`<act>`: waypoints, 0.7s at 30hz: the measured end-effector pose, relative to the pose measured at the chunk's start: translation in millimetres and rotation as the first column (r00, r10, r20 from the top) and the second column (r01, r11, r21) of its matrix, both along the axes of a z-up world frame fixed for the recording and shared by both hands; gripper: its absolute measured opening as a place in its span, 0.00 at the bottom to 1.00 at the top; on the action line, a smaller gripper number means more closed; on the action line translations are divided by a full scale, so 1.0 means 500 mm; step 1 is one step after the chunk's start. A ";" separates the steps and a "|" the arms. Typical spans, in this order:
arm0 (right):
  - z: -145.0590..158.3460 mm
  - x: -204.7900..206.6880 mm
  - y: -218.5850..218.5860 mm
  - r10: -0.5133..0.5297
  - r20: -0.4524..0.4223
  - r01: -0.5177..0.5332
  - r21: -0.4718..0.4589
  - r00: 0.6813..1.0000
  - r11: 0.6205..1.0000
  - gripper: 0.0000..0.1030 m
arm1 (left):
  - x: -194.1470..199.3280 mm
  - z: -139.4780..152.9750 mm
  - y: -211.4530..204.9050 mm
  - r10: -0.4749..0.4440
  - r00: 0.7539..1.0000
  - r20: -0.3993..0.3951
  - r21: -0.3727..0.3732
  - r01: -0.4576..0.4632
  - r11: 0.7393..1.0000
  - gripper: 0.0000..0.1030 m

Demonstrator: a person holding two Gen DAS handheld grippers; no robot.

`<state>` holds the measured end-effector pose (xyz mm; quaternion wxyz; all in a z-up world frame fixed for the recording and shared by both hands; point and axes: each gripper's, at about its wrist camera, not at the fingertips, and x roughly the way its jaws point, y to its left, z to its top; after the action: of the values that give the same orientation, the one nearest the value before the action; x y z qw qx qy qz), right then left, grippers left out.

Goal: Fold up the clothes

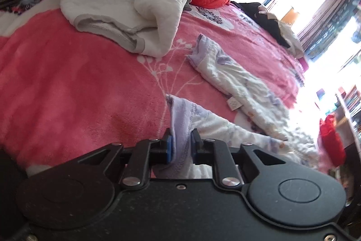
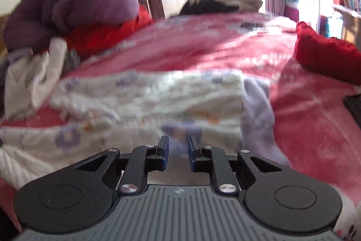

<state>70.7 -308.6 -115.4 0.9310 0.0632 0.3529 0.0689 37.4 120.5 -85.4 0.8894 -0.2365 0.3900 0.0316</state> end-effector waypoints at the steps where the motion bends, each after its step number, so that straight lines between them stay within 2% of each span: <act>1: -0.008 0.000 0.004 0.004 -0.018 -0.004 -0.022 1.000 1.000 0.19 | 0.005 -0.007 -0.004 0.010 1.000 -0.017 0.073 -0.009 0.997 0.35; 2: -0.016 0.000 0.007 0.007 -0.036 -0.009 -0.044 0.999 0.999 0.19 | 0.003 -0.009 -0.003 0.040 0.999 -0.019 0.117 -0.037 0.992 0.38; 5: 0.003 -0.013 0.020 0.007 -0.018 -0.009 -0.121 1.000 0.993 0.22 | -0.007 0.004 0.017 0.055 0.998 0.043 0.131 -0.061 0.990 0.38; 8: 0.010 -0.032 0.030 0.066 0.035 -0.063 -0.074 0.997 0.995 0.24 | -0.006 0.023 0.003 -0.017 0.993 0.117 0.142 0.001 0.990 0.38; 12: 0.031 -0.051 0.097 0.212 0.144 -0.192 -0.140 0.967 0.971 0.24 | 0.017 0.010 -0.037 -0.128 0.986 0.107 0.131 0.114 0.985 0.37; 15: 0.029 -0.055 0.141 0.300 0.135 -0.276 -0.171 0.944 0.946 0.25 | 0.045 0.012 -0.054 -0.176 0.979 0.104 0.155 0.159 0.975 0.37; 17: 0.028 -0.054 0.152 0.320 0.131 -0.296 -0.174 0.938 0.939 0.25 | 0.074 0.018 -0.039 -0.164 0.980 0.114 0.108 0.152 0.983 0.37; 21: 0.032 -0.043 0.133 0.284 0.140 -0.267 -0.128 0.948 0.955 0.25 | 0.158 0.016 0.012 -0.110 0.987 0.120 -0.024 0.114 0.993 0.37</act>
<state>49.4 -241.9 -99.2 0.9391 -0.0426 0.2870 0.1841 116.6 126.4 -77.6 0.9076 -0.2291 0.3497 -0.0385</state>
